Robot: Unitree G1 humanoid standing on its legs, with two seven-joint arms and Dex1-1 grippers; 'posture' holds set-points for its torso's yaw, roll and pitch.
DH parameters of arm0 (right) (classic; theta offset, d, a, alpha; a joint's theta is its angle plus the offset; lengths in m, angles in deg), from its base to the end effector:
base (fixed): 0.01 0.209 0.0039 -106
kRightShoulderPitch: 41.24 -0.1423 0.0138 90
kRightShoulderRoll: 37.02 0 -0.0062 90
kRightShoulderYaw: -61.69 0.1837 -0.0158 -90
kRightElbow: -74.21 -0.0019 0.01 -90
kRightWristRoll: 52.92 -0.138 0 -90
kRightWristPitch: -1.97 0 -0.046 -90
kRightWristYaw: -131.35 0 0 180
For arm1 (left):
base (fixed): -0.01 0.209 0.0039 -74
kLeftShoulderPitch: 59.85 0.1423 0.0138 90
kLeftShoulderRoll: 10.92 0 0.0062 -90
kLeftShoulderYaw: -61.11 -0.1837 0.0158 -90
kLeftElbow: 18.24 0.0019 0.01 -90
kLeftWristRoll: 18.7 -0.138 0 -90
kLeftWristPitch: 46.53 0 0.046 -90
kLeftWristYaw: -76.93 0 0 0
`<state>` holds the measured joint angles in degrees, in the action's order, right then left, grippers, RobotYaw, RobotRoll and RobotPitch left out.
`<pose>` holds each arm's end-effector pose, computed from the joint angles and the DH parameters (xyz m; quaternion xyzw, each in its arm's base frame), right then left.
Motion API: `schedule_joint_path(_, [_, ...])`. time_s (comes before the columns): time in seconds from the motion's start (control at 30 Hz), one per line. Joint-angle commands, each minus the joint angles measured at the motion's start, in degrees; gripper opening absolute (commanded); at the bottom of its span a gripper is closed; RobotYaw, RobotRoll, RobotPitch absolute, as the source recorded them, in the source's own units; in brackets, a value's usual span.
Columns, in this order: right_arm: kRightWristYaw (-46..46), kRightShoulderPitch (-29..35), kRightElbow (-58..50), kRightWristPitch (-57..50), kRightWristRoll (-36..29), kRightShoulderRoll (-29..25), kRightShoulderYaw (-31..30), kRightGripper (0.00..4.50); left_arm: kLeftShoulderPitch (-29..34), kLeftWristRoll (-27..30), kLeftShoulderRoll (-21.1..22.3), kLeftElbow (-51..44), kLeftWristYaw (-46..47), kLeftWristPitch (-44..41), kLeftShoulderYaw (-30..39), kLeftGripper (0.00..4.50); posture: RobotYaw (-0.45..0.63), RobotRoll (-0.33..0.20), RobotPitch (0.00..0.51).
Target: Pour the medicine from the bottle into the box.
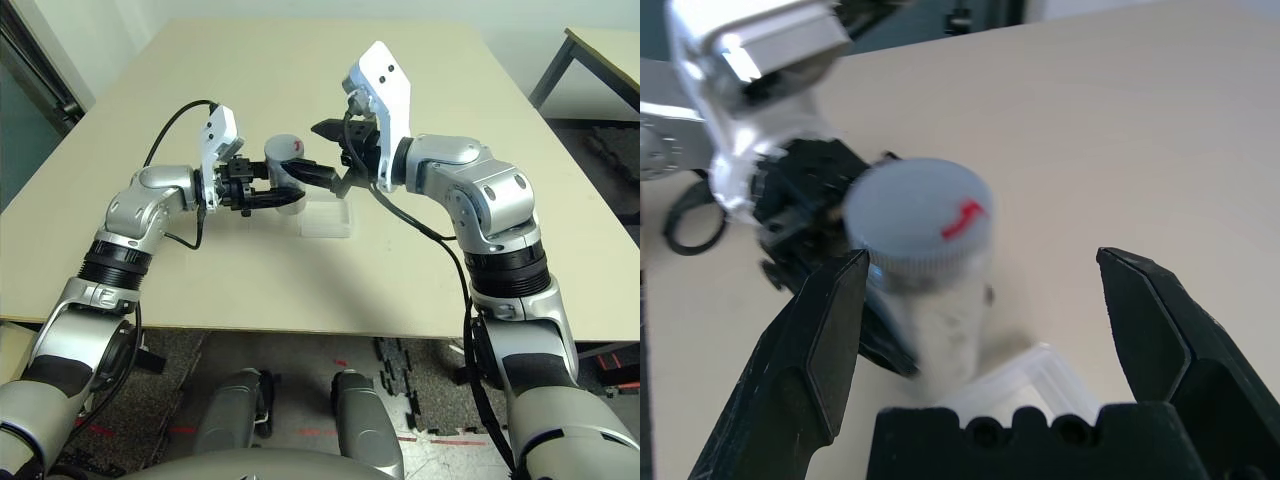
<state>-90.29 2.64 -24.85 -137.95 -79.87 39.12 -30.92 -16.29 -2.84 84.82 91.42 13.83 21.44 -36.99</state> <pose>0.2850 -0.1701 0.2465 -0.0970 0.0193 0.4650 0.8798 0.3303 0.1611 0.1833 0.0941 0.0336 -0.5837 0.8058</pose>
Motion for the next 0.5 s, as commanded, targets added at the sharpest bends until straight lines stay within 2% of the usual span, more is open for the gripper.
schedule_joint_path(0.03, [1.2,0.5,-0.5,-0.7,-0.3,-1.1,2.3,4.5,0.8,-0.2,0.3,0.5,-1.0,0.3,-0.5,2.46,0.0,0.0,0.097])
schedule_joint_path(0.37, [-1.9,2.8,-3.3,-3.3,-2.7,-5.5,2.2,4.5,0.8,-0.6,0.3,2.1,-1.2,1.3,-0.2,2.46,0.0,0.0,0.098])
schedule_joint_path(0.5, [-1.9,2.3,-5.3,-5.2,-4.8,-5.0,2.2,4.5,0.4,-0.7,0.3,3.0,-1.3,1.8,-0.2,2.46,0.0,0.0,0.095])
